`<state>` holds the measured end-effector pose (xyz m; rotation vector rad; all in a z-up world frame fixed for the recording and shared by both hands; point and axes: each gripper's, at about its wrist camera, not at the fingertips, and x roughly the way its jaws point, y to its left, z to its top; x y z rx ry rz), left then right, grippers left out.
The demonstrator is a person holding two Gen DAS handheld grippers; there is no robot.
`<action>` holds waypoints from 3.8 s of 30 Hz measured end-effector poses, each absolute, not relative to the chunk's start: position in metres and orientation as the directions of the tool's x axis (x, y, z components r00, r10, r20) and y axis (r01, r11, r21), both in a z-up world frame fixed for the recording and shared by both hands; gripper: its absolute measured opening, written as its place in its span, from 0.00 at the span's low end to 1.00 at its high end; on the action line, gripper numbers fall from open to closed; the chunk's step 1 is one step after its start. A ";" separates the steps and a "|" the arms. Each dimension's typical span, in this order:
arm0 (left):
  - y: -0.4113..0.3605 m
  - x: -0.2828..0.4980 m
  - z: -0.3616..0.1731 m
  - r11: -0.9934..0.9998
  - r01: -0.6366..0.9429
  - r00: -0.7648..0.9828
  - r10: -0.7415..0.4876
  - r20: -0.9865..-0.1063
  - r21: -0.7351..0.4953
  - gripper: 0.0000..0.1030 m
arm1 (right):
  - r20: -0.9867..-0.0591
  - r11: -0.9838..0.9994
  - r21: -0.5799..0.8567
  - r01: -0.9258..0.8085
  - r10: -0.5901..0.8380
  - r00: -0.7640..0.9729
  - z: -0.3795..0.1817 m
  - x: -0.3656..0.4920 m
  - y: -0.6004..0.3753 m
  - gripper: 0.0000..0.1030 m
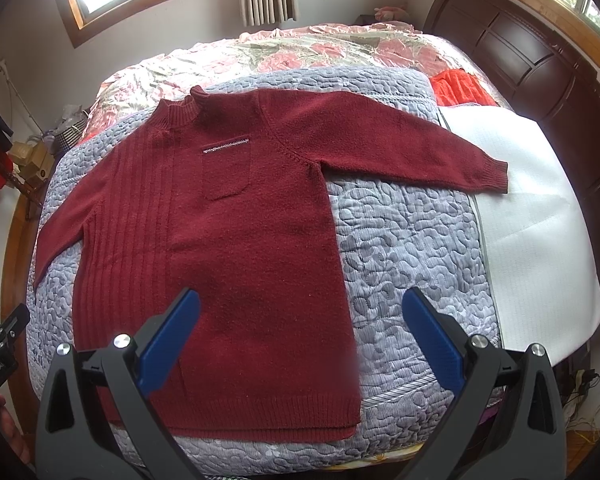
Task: Fold small clothes
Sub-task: 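Move the right tool to the sleeve cuff and grasp it, then carry the cuff across the chest with the right tool and release, then grasp the sweater's side edge with the right tool, fold it inward, release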
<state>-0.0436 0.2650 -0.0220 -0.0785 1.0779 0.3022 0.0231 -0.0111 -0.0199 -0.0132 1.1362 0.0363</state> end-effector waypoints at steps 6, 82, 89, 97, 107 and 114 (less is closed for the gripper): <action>0.254 -0.017 -0.030 0.956 -0.283 0.436 0.195 -0.879 0.071 0.96 | -0.911 0.999 0.051 0.007 0.043 0.410 -0.034 0.050 -0.050 0.97; 0.272 0.141 -0.134 0.872 -0.486 0.360 0.264 -0.895 0.062 0.96 | -0.878 0.822 0.372 -0.432 0.462 0.123 -0.140 0.287 0.061 0.17; 0.255 0.155 -0.150 0.903 -0.428 0.353 0.210 -0.912 0.043 0.96 | -0.859 0.819 0.419 -0.392 0.497 0.121 -0.137 0.285 0.035 0.48; 0.176 0.202 -0.177 0.943 -0.308 0.337 -0.014 -0.942 -0.124 0.96 | -0.891 0.907 0.279 -0.314 0.367 0.268 -0.121 0.281 -0.061 0.48; 0.114 0.253 -0.213 0.939 -0.289 0.276 -0.105 -0.955 -0.187 0.49 | -0.899 0.936 0.267 -0.229 0.328 0.291 -0.143 0.264 -0.135 0.48; 0.106 0.253 -0.187 0.932 -0.252 0.388 -0.151 -0.909 -0.262 0.16 | -0.890 0.941 0.285 -0.184 0.331 0.312 -0.143 0.258 -0.158 0.48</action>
